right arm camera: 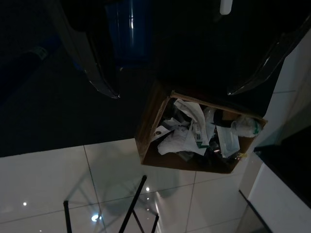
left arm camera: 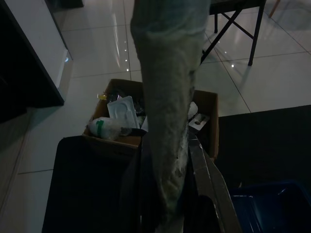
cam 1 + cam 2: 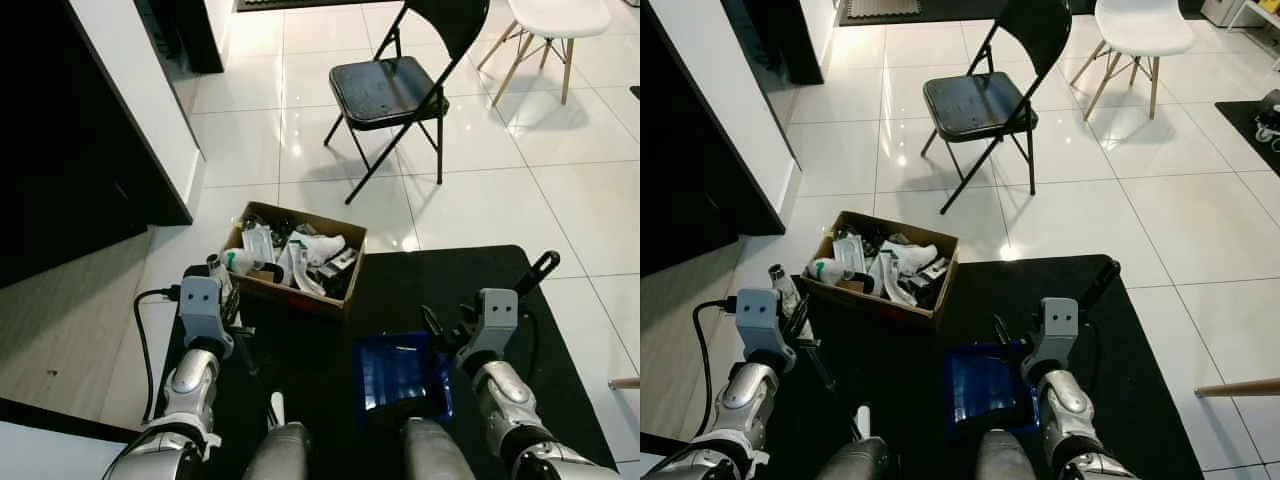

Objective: Sweep floor

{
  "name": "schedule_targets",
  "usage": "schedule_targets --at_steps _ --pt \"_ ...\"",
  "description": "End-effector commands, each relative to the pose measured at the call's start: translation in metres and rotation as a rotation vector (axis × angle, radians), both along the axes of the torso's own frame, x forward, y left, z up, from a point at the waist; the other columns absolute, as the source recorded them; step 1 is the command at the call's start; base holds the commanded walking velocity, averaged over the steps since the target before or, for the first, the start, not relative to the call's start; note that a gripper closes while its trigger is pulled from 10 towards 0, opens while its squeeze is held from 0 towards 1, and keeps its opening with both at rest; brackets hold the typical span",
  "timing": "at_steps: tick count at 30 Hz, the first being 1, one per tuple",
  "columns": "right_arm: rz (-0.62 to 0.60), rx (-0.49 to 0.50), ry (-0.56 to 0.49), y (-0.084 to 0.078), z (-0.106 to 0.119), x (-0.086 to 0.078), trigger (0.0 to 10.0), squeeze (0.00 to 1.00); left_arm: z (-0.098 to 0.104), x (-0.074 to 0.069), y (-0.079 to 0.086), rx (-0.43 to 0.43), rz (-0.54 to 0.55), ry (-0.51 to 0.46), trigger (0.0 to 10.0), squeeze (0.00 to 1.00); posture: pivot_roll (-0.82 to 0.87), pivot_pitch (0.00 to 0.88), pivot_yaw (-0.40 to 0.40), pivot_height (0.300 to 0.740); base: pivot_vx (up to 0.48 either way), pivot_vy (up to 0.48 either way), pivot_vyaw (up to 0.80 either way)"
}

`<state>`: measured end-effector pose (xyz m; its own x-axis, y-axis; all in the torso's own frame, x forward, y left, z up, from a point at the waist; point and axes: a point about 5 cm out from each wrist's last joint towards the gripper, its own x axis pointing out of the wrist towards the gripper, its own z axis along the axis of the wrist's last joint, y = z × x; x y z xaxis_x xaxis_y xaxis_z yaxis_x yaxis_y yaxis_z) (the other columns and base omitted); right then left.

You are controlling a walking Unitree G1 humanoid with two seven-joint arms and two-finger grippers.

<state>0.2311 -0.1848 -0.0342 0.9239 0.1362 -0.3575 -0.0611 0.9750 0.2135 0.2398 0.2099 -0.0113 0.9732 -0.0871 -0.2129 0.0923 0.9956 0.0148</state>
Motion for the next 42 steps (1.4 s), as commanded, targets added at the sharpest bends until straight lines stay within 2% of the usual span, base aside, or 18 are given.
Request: schedule_targets --at_steps 1,11,12,14,15,17,18,28,42 --pt "-0.015 0.018 0.014 0.0010 -0.0019 -0.0011 10.0 0.00 -0.0045 -0.0039 0.0032 0.016 -0.011 0.041 10.0 0.00 -0.01 0.039 0.032 0.740 0.000 0.000 0.00" --pt "0.005 -0.006 0.024 -0.0015 -0.0028 -0.0025 10.0 0.00 -0.0051 -0.0049 0.0014 -0.016 0.009 0.031 10.0 0.00 -0.01 0.036 0.012 0.740 0.000 0.000 0.00" --pt "0.009 -0.004 0.025 -0.0015 -0.0029 -0.0027 10.0 0.00 -0.0051 -0.0049 0.0012 -0.019 0.009 0.031 9.2 0.00 -0.01 0.028 0.013 0.740 0.000 0.000 0.00" --pt "0.013 0.000 0.026 -0.0012 -0.0030 -0.0029 10.0 0.00 -0.0053 -0.0050 0.0013 -0.023 0.012 0.031 9.2 0.00 -0.01 0.028 0.013 0.740 0.000 0.000 0.00" --pt "0.013 0.001 0.027 -0.0012 -0.0030 -0.0027 10.0 0.00 -0.0047 -0.0045 0.0010 -0.015 0.002 0.029 8.7 0.00 -0.01 0.027 0.012 0.740 0.000 0.000 0.00" --pt "0.014 -0.002 0.027 -0.0012 -0.0029 -0.0025 10.0 0.00 -0.0043 -0.0043 0.0007 -0.009 -0.006 0.027 9.1 0.00 -0.01 0.028 0.011 0.740 0.000 0.000 0.00" --pt "0.013 -0.003 0.027 -0.0013 -0.0029 -0.0024 10.0 0.00 -0.0044 -0.0045 0.0004 -0.010 -0.010 0.026 9.9 0.00 -0.01 0.024 0.010 0.740 0.000 0.000 0.00" --pt "0.021 -0.003 0.033 -0.0011 -0.0029 -0.0017 10.0 0.00 -0.0064 -0.0041 0.0007 -0.035 0.008 0.049 10.0 0.00 0.01 0.021 -0.003 0.740 0.000 0.000 0.00" --pt "0.031 -0.005 0.036 -0.0002 -0.0034 -0.0023 10.0 0.00 -0.0078 -0.0046 0.0022 -0.021 0.018 0.066 10.0 0.00 0.01 0.019 0.000 0.740 0.000 0.000 0.00"
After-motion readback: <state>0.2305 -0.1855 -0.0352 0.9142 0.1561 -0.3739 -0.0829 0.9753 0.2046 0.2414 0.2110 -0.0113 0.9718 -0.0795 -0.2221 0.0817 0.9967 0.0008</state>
